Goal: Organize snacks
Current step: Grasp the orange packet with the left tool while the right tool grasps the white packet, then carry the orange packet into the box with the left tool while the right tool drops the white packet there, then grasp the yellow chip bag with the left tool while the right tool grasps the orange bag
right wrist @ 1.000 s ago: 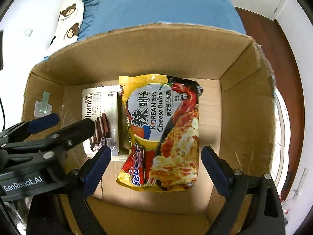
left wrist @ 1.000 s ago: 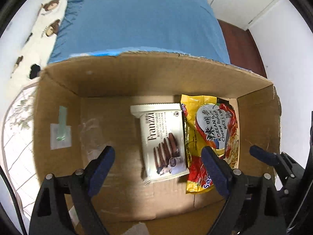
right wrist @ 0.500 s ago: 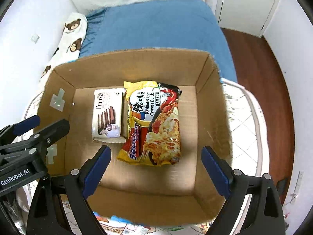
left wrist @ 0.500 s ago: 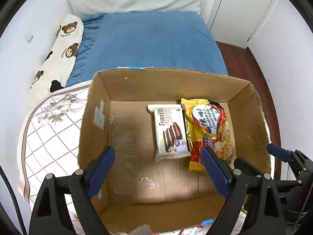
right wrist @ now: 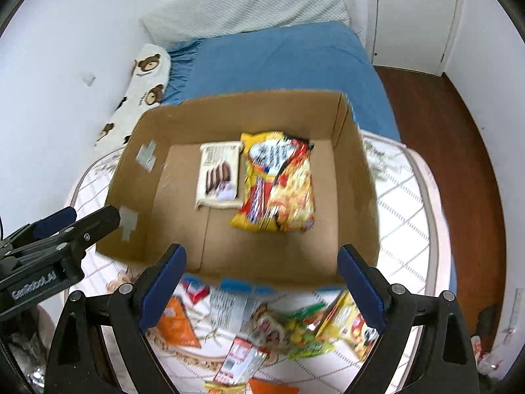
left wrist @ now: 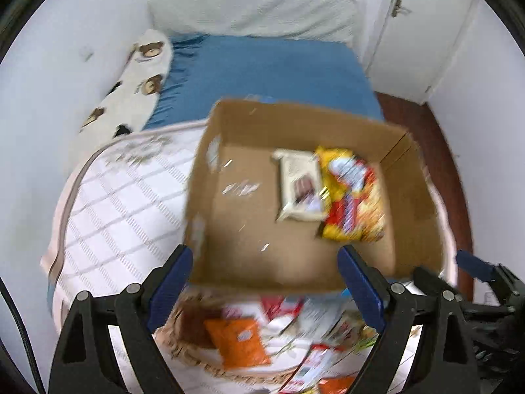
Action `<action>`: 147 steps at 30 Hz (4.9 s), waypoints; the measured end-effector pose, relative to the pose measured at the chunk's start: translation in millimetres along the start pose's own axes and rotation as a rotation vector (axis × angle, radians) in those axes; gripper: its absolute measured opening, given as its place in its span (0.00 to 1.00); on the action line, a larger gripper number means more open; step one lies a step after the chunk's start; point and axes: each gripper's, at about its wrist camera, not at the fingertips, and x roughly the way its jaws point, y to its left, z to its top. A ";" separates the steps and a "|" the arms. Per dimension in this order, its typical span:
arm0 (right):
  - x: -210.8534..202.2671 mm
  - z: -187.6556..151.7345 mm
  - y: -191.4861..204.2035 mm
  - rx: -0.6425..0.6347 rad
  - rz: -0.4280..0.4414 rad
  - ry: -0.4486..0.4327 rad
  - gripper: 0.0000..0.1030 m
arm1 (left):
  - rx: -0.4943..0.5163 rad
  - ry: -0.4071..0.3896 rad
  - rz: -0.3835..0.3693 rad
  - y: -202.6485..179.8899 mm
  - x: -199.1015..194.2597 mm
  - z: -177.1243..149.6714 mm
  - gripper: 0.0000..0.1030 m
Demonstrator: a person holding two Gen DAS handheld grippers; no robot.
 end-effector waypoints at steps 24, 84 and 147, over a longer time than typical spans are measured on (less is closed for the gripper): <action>159.7 -116.4 12.6 0.200 0.137 0.221 0.80 | -0.023 0.366 0.104 18.5 150.0 -166.0 0.54; 57.7 46.0 21.7 -0.015 0.152 0.185 0.52 | 0.128 0.282 -0.097 -11.6 92.1 89.7 0.50; -28.3 -42.2 -3.6 0.079 0.090 0.045 0.86 | 0.098 -0.100 -0.015 17.2 -34.6 -48.9 0.86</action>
